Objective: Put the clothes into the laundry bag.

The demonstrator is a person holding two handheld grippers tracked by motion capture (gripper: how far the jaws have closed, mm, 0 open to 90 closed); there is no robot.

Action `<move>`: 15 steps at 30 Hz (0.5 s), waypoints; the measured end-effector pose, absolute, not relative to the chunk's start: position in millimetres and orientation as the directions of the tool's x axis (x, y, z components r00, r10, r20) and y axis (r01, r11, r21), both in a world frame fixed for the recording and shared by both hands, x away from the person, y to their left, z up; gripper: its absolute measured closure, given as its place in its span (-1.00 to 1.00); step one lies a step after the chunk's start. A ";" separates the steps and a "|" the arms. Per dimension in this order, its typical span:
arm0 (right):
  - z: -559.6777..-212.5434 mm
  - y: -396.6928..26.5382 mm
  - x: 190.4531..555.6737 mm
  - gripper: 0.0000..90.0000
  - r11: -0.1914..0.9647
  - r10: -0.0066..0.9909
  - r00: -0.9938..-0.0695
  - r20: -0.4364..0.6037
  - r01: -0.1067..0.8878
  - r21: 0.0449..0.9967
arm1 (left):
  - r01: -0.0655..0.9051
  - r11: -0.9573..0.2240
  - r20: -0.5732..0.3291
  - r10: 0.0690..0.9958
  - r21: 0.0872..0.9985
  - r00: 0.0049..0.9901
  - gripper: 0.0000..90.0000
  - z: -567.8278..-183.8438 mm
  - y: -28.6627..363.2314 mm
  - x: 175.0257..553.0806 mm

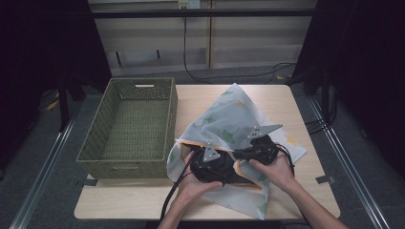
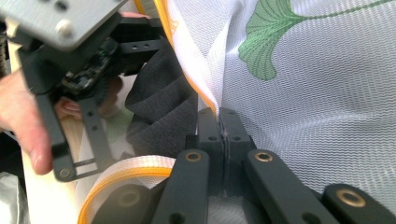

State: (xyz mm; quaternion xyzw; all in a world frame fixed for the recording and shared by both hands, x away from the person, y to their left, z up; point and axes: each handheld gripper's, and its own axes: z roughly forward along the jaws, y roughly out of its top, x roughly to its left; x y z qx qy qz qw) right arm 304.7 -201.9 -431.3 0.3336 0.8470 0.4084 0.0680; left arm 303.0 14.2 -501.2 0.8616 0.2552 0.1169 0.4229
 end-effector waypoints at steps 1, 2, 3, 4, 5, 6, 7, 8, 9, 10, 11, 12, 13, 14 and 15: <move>-431.8 -201.6 305.3 0.99 0.444 0.621 -0.767 0.159 0.512 0.735 | 0.333 -0.552 0.020 0.537 0.765 0.843 -1.00 -501.1 13.8 301.4; -431.8 -201.6 305.3 0.99 0.444 0.621 -0.767 0.159 0.512 0.735 | 0.333 -0.552 0.020 0.537 0.765 0.843 -1.00 -501.1 13.8 301.4; -432.9 -200.7 306.3 0.99 0.449 0.623 -0.767 0.156 0.513 0.732 | 0.317 -0.561 0.043 0.536 0.764 0.843 -1.00 -506.0 10.9 302.8; -432.9 -200.7 306.3 0.99 0.449 0.623 -0.767 0.156 0.513 0.732 | 0.317 -0.561 0.043 0.536 0.764 0.843 -1.00 -506.0 10.9 302.8; -433.6 -199.5 306.1 0.99 0.455 0.627 -0.764 0.153 0.519 0.723 | 0.322 -0.579 0.056 0.540 0.749 0.840 -1.00 -506.2 8.4 302.7; -433.9 -199.5 306.0 0.99 0.459 0.627 -0.764 0.148 0.517 0.723 | 0.313 -0.578 0.068 0.542 0.753 0.837 -1.00 -507.3 6.2 302.6; -434.0 -199.8 306.1 0.99 0.458 0.629 -0.763 0.149 0.519 0.722 | 0.316 -0.578 0.066 0.544 0.753 0.836 -1.00 -507.9 5.0 303.1; -434.4 -200.5 306.3 0.99 0.454 0.628 -0.762 0.160 0.526 0.719 | 0.314 -0.586 0.069 0.538 0.747 0.840 -1.00 -507.8 5.1 304.2; -434.4 -200.5 306.3 0.99 0.454 0.628 -0.762 0.160 0.526 0.719 | 0.314 -0.586 0.069 0.538 0.747 0.840 -1.00 -507.8 5.1 304.2; -436.0 -201.1 306.8 0.99 0.452 0.630 -0.759 0.161 0.528 0.719 | 0.305 -0.602 0.082 0.528 0.738 0.845 -1.00 -507.9 4.3 306.0; -436.0 -201.1 306.8 0.99 0.452 0.630 -0.759 0.161 0.528 0.719 | 0.305 -0.602 0.082 0.528 0.738 0.845 -1.00 -507.9 4.3 306.0; -436.2 -201.3 306.7 0.99 0.456 0.631 -0.759 0.158 0.528 0.716 | 0.302 -0.628 0.094 0.516 0.717 0.851 -1.00 -507.7 2.9 306.7; -436.8 -201.0 306.0 0.99 0.457 0.632 -0.758 0.162 0.533 0.712 | 0.311 -0.614 0.078 0.523 0.725 0.849 -1.00 -508.6 2.3 307.6; -437.9 -200.5 305.7 1.00 0.460 0.631 -0.759 0.161 0.533 0.710 | 0.327 -0.610 0.057 0.523 0.721 0.850 -1.00 -509.2 2.4 310.0; -437.9 -200.5 305.8 1.00 0.461 0.630 -0.759 0.161 0.533 0.710 | 0.349 -0.600 0.030 0.529 0.720 0.848 -1.00 -509.7 2.8 312.7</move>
